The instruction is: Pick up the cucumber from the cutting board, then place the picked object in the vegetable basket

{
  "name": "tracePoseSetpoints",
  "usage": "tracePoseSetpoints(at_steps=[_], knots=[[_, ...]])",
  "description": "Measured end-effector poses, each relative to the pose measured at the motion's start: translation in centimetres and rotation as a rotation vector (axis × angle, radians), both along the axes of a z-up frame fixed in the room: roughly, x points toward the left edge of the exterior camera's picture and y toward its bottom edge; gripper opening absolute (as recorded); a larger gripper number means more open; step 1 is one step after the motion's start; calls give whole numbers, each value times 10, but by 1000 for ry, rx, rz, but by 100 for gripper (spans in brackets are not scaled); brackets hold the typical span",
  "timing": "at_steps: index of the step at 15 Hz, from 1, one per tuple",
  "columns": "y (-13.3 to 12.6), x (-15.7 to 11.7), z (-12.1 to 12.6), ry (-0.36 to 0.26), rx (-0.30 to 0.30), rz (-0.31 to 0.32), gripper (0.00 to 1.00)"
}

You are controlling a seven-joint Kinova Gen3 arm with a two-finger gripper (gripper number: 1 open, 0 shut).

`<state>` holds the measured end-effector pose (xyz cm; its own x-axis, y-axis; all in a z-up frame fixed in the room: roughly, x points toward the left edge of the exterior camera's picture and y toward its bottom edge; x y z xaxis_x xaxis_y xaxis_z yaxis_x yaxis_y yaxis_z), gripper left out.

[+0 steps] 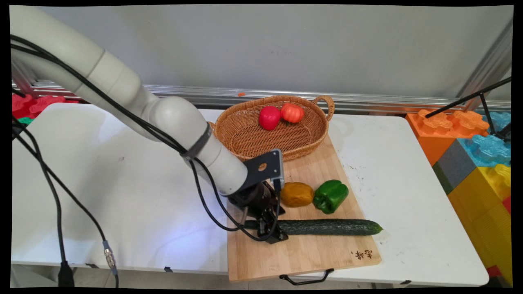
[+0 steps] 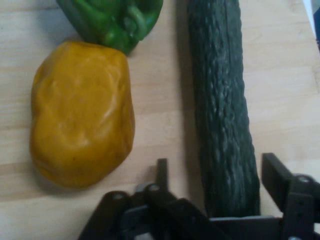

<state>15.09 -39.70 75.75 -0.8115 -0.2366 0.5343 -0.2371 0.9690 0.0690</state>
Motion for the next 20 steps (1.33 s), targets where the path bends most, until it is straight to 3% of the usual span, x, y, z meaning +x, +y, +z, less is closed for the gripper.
tracePoseSetpoints(at_steps=[5, 13, 16, 20], knots=[[-1, -11, 3, 24, -2, -7, 0], [0, -20, 65, 94, 27, -18, 0], [-12, -26, 93, 114, -13, -5, 0], [-49, -27, 131, 111, -127, 35, 0]])
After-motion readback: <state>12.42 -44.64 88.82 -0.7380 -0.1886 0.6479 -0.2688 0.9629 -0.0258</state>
